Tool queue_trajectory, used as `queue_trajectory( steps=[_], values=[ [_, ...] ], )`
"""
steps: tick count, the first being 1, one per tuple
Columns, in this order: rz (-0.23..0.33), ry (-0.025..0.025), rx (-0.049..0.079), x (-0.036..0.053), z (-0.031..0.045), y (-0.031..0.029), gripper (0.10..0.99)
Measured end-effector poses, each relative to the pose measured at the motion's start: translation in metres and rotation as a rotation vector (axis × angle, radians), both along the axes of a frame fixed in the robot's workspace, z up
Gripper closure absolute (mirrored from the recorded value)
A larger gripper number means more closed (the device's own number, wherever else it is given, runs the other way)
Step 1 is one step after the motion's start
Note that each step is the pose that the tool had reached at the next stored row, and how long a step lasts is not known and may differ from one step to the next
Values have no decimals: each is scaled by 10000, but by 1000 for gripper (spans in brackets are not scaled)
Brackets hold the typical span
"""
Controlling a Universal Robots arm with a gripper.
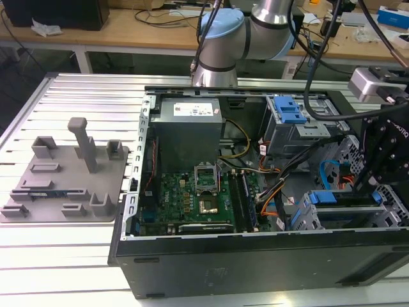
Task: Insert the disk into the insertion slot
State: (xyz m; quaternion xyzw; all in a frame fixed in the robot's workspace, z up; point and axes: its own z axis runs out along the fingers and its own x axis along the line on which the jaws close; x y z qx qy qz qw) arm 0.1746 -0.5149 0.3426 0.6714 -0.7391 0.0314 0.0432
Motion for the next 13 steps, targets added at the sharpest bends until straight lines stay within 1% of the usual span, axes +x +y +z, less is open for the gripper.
queue_trajectory(
  steps=[9,13],
  values=[
    [4,4,3,1,-42,-10,918],
    [7,11,0,2,-47,-34,918]
  ],
)
